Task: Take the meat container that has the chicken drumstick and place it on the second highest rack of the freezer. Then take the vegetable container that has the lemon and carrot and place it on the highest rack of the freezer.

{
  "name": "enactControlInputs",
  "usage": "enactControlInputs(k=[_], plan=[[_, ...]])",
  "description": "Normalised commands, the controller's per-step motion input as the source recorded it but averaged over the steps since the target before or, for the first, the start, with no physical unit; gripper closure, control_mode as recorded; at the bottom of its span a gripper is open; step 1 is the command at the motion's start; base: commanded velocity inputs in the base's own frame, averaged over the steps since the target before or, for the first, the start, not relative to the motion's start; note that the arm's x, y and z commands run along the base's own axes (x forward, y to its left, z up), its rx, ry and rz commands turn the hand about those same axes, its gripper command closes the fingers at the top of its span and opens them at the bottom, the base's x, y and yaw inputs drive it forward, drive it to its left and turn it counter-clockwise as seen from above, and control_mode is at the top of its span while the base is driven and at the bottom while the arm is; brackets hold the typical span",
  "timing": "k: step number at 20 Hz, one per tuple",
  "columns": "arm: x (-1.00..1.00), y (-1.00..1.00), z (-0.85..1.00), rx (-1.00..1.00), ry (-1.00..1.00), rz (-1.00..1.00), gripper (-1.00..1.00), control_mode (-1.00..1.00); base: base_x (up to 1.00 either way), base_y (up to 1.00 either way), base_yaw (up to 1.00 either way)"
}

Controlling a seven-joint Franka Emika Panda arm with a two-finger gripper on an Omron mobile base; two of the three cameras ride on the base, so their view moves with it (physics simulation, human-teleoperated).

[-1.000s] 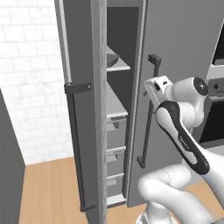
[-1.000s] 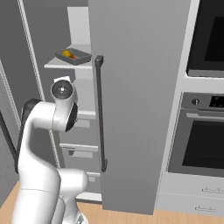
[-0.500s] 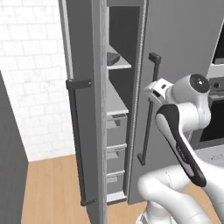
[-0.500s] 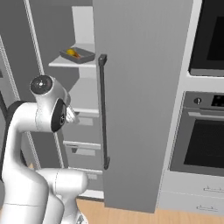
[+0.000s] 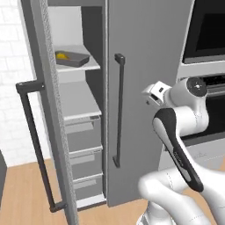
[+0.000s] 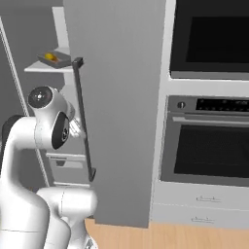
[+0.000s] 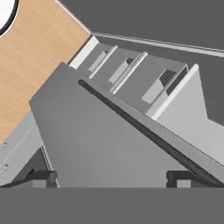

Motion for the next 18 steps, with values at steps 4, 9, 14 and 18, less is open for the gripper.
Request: enactControlInputs(k=[4,9,14,18], plan=[[0.00,0.00,0.00,0.00,0.00,0.00,-1.00,1.00,0.04,-1.00,-0.31],[0.00,0.00,0.00,0.00,0.00,0.00,-1.00,1.00,0.37,-1.00,-0.27],[0.00,0.00,0.00,0.00,0.00,0.00,-1.00,1.00,0.67,-1.00,-0.16],[0.00,0.00,0.00,0.00,0.00,0.00,-1.00,1.00,0.73,-1.00,-0.10]])
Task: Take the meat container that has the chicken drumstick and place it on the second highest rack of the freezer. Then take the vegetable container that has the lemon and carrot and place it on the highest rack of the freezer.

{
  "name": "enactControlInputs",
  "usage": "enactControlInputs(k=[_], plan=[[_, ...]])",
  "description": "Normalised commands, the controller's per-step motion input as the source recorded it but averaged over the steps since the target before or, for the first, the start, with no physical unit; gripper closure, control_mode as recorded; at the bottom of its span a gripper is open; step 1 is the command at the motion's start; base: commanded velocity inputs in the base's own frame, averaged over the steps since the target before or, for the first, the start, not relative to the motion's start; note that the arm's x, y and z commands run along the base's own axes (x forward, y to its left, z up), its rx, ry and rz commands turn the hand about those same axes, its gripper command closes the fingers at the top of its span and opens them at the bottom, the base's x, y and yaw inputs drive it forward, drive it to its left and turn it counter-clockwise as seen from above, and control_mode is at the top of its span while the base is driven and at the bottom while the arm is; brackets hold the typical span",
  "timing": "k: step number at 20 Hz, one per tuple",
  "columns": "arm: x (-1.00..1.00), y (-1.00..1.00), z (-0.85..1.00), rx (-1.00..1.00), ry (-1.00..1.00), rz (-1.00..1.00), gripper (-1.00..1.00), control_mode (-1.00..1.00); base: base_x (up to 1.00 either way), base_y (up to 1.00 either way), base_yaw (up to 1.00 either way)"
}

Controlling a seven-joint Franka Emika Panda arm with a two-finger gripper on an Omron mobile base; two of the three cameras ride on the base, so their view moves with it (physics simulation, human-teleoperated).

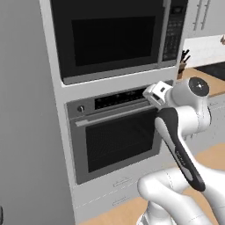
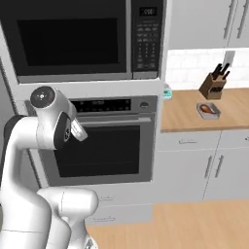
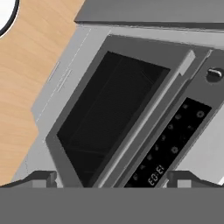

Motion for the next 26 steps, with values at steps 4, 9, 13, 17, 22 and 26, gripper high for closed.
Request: enactControlInputs(k=[4,9,13,17,22,26], plan=[[0.00,0.00,0.00,0.00,0.00,0.00,-1.00,1.00,0.62,-1.00,-0.04],[0.00,0.00,0.00,0.00,0.00,0.00,-1.00,1.00,0.54,-1.00,0.00],[0.00,0.00,0.00,0.00,0.00,0.00,-1.00,1.00,0.60,-1.00,0.00],[0.00,0.00,0.00,0.00,0.00,0.00,-1.00,1.00,0.77,-1.00,0.00],[0.00,0.00,0.00,0.00,0.00,0.00,-1.00,1.00,0.87,-0.76,0.01],[0.00,0.00,0.00,0.00,0.00,0.00,-1.00,1.00,0.88,-0.07,0.04]])
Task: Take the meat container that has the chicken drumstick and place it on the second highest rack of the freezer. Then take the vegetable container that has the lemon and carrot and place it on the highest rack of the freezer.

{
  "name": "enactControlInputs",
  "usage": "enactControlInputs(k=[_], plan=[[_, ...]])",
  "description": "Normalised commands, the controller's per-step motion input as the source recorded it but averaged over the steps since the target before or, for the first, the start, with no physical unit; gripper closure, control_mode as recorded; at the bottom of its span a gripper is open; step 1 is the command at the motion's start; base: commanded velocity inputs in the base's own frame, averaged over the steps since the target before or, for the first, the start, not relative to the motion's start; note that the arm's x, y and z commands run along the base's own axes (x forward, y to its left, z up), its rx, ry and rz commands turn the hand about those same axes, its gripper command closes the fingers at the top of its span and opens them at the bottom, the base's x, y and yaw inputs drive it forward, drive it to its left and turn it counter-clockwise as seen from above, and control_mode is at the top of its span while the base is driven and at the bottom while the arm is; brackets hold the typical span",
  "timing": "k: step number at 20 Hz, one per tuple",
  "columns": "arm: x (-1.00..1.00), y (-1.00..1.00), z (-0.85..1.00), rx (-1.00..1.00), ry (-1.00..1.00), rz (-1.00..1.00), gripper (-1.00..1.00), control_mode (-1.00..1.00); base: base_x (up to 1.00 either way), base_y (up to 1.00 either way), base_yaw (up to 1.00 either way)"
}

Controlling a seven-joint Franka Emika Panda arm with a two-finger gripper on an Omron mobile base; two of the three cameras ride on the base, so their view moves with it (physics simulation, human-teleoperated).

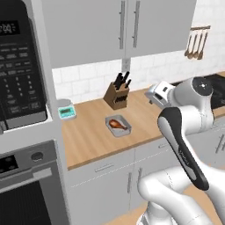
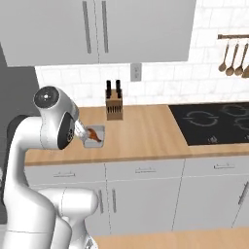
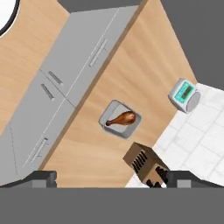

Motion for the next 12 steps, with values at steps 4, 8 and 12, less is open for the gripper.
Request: enactControlInputs(k=[4,8,12], plan=[[0.00,0.00,0.00,0.00,0.00,0.00,-1.00,1.00,0.57,0.32,0.03],[0.00,0.00,0.00,0.00,0.00,0.00,-1.00,1.00,0.16,0.17,0.05],[0.00,0.00,-0.48,-0.01,0.25,0.02,-1.00,-1.00,0.00,0.00,0.01]])
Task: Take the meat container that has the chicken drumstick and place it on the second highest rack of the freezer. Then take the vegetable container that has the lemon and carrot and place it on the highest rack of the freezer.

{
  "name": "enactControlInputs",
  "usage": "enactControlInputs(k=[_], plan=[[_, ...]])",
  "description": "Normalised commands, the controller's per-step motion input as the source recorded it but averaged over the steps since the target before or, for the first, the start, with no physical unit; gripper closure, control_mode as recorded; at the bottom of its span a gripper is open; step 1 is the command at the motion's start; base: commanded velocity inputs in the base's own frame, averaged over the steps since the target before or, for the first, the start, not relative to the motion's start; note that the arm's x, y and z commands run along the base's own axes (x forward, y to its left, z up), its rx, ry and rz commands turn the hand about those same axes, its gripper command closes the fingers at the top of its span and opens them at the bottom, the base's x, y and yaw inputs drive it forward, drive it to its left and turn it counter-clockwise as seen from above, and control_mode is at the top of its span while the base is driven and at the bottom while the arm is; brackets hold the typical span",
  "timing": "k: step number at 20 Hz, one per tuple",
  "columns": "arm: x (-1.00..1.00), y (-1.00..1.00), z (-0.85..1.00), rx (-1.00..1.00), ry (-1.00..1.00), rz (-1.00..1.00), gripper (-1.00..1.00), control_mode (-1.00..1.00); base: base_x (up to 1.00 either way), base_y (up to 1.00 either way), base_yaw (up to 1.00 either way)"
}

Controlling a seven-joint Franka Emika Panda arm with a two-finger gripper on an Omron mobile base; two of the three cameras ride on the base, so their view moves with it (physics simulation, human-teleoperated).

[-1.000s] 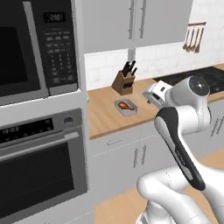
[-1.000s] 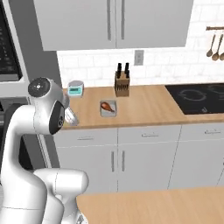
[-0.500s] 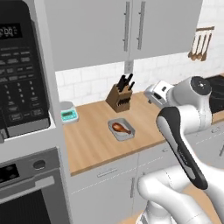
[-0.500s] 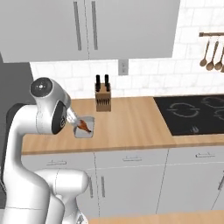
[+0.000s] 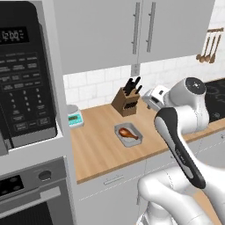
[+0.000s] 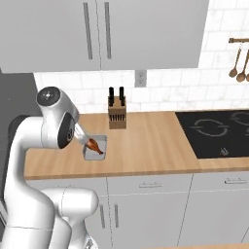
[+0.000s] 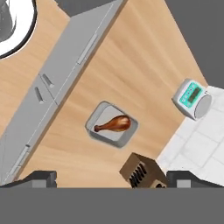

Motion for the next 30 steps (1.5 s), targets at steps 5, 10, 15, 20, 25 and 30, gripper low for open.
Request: enactControlInputs(k=[5,10,15,20,25,30], plan=[[0.03,0.01,-0.65,-0.02,0.36,0.00,-1.00,-1.00,0.00,0.00,0.00],[0.11,0.06,-0.73,-0.03,0.41,0.00,-1.00,-1.00,0.00,0.00,0.00],[0.14,0.08,-0.50,0.00,0.24,0.00,-1.00,-1.00,0.00,0.00,0.00],[0.12,0.07,-0.27,0.05,0.01,-0.12,-1.00,-1.00,0.00,0.00,0.00],[0.06,0.00,-0.33,0.02,0.00,-0.15,-1.00,-1.00,0.00,0.00,0.00],[0.00,-0.03,-0.30,0.00,0.00,-0.09,-1.00,-1.00,0.00,0.00,0.00]])
